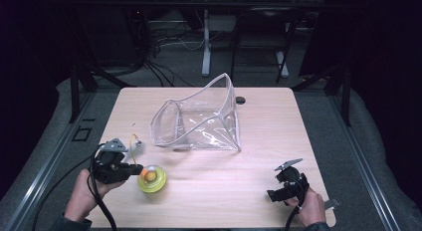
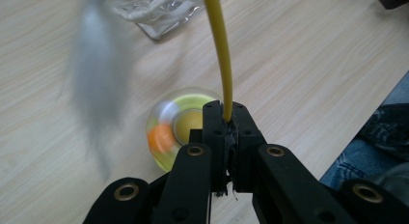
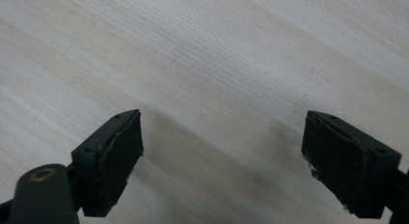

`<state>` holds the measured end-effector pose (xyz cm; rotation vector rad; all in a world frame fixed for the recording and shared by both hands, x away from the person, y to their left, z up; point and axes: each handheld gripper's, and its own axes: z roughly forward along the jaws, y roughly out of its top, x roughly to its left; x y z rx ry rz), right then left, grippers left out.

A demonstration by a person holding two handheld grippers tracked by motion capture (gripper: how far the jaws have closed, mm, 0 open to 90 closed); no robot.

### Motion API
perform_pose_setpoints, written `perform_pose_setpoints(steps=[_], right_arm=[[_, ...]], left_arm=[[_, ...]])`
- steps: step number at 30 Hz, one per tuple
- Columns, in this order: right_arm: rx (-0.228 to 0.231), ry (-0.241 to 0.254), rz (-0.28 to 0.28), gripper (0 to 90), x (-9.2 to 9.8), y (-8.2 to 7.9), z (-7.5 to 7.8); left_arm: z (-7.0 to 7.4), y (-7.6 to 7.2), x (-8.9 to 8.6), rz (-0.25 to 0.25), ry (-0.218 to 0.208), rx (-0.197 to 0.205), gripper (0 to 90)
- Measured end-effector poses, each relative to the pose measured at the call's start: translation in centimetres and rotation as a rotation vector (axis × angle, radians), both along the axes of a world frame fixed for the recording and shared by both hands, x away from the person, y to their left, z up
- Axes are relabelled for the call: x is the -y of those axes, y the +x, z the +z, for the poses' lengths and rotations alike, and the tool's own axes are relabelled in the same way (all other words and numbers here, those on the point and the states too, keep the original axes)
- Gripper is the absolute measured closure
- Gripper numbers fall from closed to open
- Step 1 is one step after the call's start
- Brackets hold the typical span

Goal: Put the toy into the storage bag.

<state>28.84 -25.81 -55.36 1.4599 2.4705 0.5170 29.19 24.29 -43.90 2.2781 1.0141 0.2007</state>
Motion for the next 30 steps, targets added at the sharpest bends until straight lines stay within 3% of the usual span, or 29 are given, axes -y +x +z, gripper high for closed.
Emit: perform_pose_setpoints(steps=[8,16,21,27,29,30], right_arm=[[0.0,-0.001,-0.01,8.4,0.1,0.2,-0.3],[0.026,0.06,-0.031,1.9,0.9,0.5,-1.0],[0.026,0.056,-0.036,0.0,0.8,0.7,-1.5],[0.073,0.07,-0.029,0.0,0.8,0.7,-1.8],[0.109,0.084,-0.05,0.0,0.9,0.6,-2.0],[0.151,0.105,-0.051,0.0,1.0,0.5,-2.3]], left_arm=[[0.2,0.0,0.0,-0.004,0.006,0.007,87.9],[0.7,-0.2,-0.5,0.004,0.0,0.013,88.0],[0.9,-0.2,-0.6,0.002,0.005,0.014,88.0],[1.2,-0.3,-0.8,-0.009,0.008,0.014,88.0],[1.3,-0.3,-0.8,-0.013,0.01,0.015,88.0],[1.3,-0.3,-0.8,-0.012,0.01,0.014,88.0]])
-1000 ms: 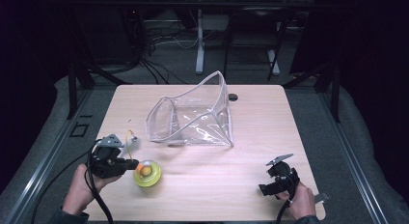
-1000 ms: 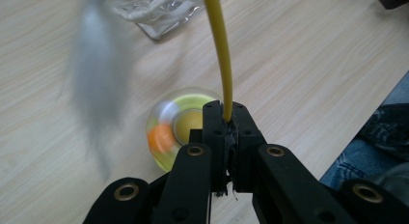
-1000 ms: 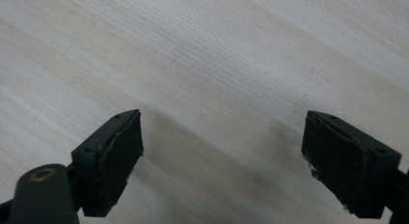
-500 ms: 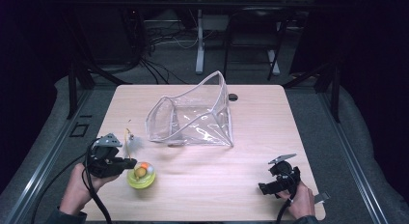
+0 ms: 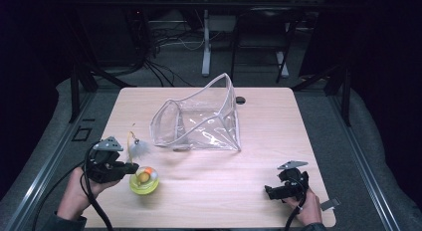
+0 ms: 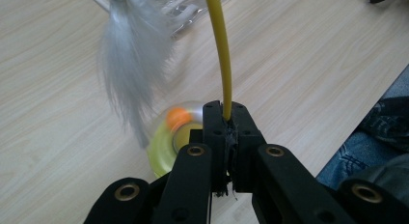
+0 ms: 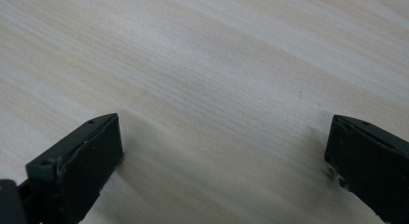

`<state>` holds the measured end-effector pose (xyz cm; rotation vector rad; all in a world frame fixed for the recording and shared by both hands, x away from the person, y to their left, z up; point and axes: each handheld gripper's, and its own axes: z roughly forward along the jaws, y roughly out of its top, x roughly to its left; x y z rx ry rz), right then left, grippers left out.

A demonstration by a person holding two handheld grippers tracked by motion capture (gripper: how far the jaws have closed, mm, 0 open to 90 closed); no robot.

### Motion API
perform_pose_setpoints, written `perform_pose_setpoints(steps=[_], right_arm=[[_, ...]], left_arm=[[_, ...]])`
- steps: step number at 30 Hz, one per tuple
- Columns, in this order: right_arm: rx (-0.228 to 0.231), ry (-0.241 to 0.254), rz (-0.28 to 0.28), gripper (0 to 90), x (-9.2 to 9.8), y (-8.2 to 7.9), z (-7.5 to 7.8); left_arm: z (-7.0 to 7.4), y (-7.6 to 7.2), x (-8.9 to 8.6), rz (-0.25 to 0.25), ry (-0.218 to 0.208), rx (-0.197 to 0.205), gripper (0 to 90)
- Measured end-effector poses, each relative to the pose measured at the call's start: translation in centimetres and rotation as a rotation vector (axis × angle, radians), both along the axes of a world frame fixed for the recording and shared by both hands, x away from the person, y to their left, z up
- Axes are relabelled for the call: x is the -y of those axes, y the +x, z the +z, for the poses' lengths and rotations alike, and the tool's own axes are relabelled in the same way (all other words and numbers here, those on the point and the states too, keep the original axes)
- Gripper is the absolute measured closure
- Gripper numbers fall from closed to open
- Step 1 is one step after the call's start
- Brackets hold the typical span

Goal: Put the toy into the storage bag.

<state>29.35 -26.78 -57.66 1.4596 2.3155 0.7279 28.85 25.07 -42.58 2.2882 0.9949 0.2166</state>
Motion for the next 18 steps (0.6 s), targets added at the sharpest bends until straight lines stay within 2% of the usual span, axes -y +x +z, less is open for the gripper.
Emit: perform_pose_setpoints(steps=[1,3,12,14,18], right_arm=[[0.047,0.02,-0.013,0.0,0.0,-0.1,-0.3],[0.084,0.039,-0.03,0.0,0.0,-0.3,-0.6],[0.094,0.039,-0.027,0.0,0.1,-0.4,-0.7],[0.115,0.05,-0.045,0.0,0.0,-0.6,-0.8],[0.127,0.055,-0.055,0.0,-0.1,-0.8,-0.9]], left_arm=[[0.1,0.0,0.0,-0.002,0.004,-0.002,88.0],[0.3,0.0,-0.1,-0.005,0.008,-0.003,88.0],[1.2,0.4,-0.1,-0.018,0.04,-0.003,88.0],[1.4,0.6,-0.2,-0.019,0.045,-0.002,88.0],[2.0,1.0,-0.6,-0.014,0.051,-0.005,88.0]])
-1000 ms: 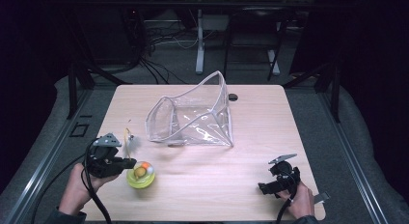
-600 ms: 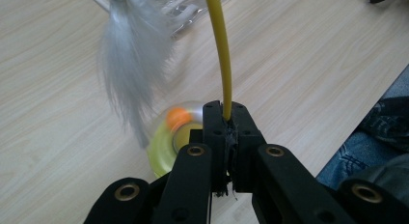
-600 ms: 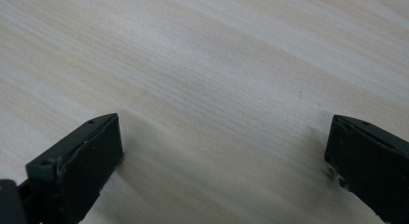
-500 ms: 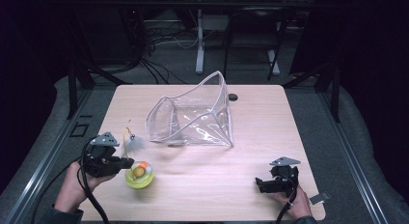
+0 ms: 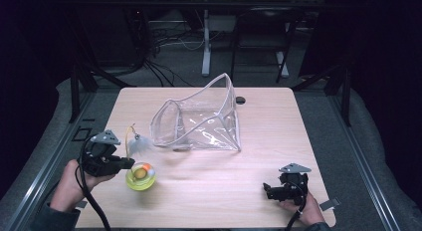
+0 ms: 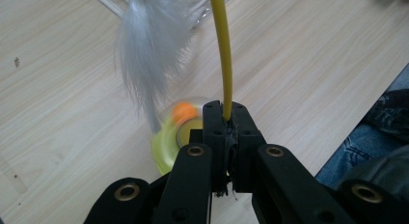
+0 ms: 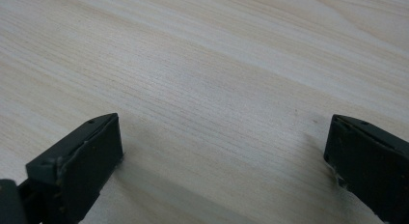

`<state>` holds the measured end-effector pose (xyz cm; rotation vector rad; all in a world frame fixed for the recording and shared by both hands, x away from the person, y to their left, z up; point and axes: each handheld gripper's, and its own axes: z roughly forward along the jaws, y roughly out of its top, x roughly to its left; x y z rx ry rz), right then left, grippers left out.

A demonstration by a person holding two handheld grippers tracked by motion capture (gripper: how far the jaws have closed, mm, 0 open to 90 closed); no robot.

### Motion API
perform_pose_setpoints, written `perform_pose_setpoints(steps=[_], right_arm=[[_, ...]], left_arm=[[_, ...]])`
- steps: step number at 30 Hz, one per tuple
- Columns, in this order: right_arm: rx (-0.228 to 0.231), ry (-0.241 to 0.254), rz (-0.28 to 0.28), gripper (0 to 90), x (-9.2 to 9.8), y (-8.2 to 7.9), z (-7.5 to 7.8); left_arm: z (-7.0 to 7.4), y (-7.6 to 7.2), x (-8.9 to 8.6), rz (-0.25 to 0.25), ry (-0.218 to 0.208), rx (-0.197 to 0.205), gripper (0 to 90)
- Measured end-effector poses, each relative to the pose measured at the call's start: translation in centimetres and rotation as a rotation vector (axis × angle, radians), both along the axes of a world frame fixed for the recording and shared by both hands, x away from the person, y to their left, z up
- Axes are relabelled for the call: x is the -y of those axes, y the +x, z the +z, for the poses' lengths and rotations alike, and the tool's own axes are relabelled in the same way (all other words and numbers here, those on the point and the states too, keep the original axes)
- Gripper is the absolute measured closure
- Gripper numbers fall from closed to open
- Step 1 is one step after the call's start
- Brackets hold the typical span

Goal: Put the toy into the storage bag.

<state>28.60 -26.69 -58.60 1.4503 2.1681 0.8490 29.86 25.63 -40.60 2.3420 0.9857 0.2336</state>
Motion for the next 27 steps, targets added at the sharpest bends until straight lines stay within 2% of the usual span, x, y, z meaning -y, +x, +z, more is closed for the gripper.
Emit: perform_pose_setpoints(steps=[1,2,12,19,27], right_arm=[[-0.002,0.001,-0.005,0.0,0.0,-0.1,0.0],[0.011,0.034,0.01,0.0,0.0,-0.1,-0.2],[0.009,0.038,0.002,0.0,0.0,-0.3,-0.2],[0.008,0.037,0.0,0.0,0.0,-0.3,-0.2],[0.008,0.036,0.002,0.0,0.0,-0.3,-0.2]], left_arm=[[0.1,0.0,0.0,0.007,-0.001,0.003,88.0],[0.2,0.1,-0.1,0.007,0.001,0.002,88.0],[1.6,0.5,-0.6,0.015,0.022,0.015,88.0],[2.4,1.1,-0.8,0.019,0.058,0.018,88.0],[3.3,1.4,-1.0,0.028,0.062,0.031,88.0]])
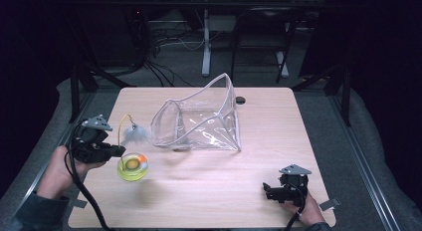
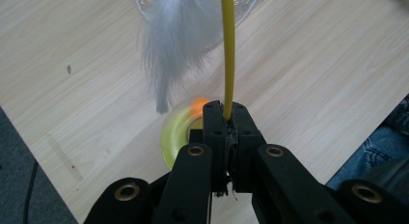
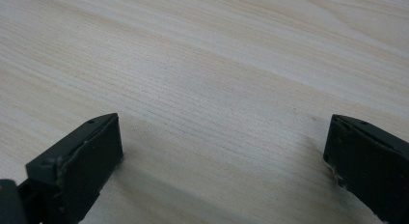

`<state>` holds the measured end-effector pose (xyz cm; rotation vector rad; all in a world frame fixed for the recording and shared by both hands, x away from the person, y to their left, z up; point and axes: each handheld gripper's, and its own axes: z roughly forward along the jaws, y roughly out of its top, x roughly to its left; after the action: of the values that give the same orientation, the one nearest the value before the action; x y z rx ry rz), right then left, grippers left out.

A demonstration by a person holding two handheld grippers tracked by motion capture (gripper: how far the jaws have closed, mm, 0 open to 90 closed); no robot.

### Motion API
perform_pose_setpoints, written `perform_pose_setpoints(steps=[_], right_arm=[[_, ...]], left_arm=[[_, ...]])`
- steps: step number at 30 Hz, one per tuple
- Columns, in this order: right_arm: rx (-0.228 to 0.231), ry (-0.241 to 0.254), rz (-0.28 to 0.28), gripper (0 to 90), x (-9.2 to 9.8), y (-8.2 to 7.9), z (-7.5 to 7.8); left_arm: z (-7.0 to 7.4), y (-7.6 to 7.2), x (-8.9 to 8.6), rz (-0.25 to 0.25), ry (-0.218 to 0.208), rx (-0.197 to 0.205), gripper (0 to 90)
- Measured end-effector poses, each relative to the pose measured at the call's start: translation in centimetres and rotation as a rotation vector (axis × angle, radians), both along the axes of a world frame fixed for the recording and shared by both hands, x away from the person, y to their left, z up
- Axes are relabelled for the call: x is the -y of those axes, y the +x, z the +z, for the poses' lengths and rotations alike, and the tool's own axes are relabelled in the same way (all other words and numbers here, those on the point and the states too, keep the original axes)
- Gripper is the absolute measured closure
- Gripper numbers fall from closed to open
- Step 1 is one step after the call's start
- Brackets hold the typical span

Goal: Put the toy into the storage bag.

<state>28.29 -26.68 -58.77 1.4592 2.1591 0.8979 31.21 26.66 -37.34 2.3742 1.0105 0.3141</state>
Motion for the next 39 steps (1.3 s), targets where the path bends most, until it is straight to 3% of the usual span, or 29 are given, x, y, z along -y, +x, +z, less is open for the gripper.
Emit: perform_pose_setpoints(steps=[7,17,39], right_arm=[[-0.002,0.001,-0.002,0.0,0.0,0.0,0.0],[-0.001,0.001,-0.002,0.0,0.0,0.0,0.0],[0.001,0.0,-0.007,0.0,-0.1,0.0,0.0]], left_arm=[[1.1,0.2,-0.3,0.016,0.011,0.023,88.0],[1.9,0.8,-0.6,0.018,0.024,0.02,88.1],[5.0,2.4,-0.4,0.025,0.051,0.056,88.1]])
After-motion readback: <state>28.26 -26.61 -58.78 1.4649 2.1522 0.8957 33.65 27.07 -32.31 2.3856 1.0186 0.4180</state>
